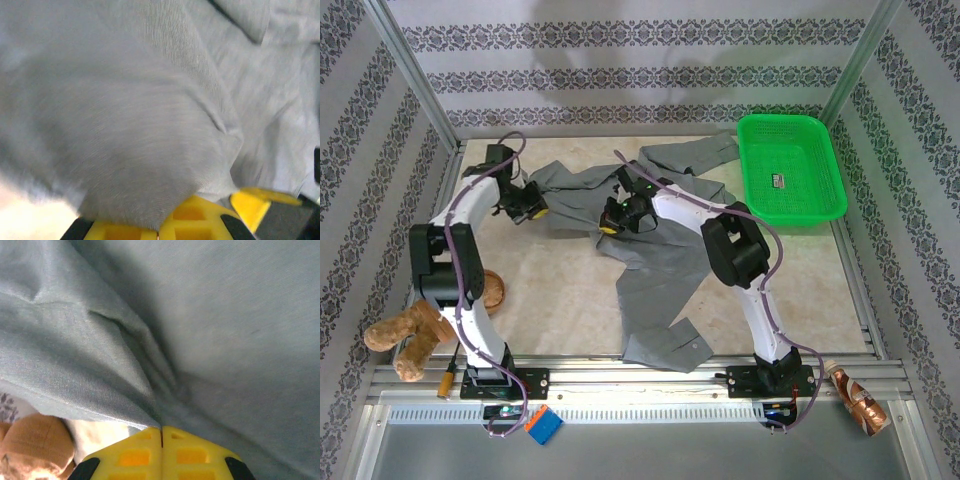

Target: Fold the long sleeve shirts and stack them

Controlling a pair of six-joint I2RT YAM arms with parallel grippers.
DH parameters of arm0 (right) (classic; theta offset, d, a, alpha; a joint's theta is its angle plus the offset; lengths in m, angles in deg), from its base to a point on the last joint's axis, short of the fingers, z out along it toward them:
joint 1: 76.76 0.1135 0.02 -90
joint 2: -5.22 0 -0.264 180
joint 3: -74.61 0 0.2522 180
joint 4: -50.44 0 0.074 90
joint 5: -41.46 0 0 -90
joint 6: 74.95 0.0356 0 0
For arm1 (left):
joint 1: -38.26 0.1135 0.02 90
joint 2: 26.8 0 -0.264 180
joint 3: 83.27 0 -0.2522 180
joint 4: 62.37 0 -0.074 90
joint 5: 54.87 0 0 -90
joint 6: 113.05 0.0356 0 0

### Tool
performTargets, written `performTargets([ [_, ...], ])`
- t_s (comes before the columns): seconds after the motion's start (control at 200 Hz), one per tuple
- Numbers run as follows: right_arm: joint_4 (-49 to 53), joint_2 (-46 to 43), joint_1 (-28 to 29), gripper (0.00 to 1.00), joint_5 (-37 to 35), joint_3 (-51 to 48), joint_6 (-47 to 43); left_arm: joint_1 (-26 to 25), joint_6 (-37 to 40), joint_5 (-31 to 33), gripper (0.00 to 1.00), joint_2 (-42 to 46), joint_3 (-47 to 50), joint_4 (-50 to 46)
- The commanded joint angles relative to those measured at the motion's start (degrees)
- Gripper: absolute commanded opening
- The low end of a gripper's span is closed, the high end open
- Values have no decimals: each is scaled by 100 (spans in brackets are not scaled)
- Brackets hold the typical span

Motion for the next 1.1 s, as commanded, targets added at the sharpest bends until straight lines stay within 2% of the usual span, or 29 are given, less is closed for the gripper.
performTargets([
  [0.0,513,-275,224,1,77,-131,-273,346,1407,826,5,181,-395,-1684],
  [0.09,687,-283,428,6,118,-137,-398,347,1773,1222,5,229,-614,-2243],
  [0.25,1060,-493,578,28,22,-242,-703,342,2102,2347,6,360,-740,-2989],
  [0.285,1049,-628,567,37,-90,-411,-739,331,2147,2606,8,395,-748,-3083],
  [0.315,1045,-768,537,42,-187,-567,-772,321,2168,2773,13,437,-755,-3127],
  [0.36,1062,-963,479,45,-327,-806,-828,320,2169,2950,27,512,-755,-3168],
  [0.46,1079,-1443,302,54,-634,-1367,-964,283,2067,3319,45,778,-703,-3158],
  [0.56,1223,-1973,99,58,-1038,-1810,-1162,268,1936,3465,55,1113,-455,-3052],
  [0.625,1388,-2342,-26,61,-1469,-2021,-1362,259,1809,3374,56,1326,-258,-2997],
  [0.764,1952,-3007,-384,65,-3046,-2482,-1696,225,1404,2506,60,1793,512,-2554],
  [0.829,2038,-3178,-603,65,-3475,-2783,-1763,153,1177,2091,60,1861,843,-2294],
  [0.949,1799,-3193,-918,65,-3530,-3309,-1825,-275,855,1761,60,1743,1160,-1762],
  [1.094,1253,-2991,-989,64,-3354,-3672,-1593,-824,421,1426,60,1264,1235,-993],
])
